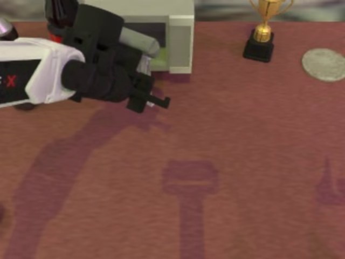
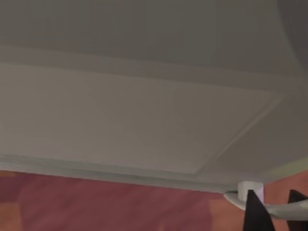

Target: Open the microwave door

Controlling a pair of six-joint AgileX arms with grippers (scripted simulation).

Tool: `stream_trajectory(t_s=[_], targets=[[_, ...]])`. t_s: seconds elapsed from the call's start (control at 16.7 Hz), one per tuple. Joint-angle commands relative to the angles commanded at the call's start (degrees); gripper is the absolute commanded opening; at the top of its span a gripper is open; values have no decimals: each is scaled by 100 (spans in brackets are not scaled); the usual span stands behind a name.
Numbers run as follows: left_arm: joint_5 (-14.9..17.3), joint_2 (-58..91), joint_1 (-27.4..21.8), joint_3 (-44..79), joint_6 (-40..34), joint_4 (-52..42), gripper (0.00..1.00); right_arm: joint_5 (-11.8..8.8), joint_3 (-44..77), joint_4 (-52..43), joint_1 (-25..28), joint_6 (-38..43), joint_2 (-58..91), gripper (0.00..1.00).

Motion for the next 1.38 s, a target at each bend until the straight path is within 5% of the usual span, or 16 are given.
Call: stream_trajectory(t_s=[1.38], targets=[[334, -134, 166, -160, 398, -30, 0, 0, 0, 0, 0, 0, 0, 100]])
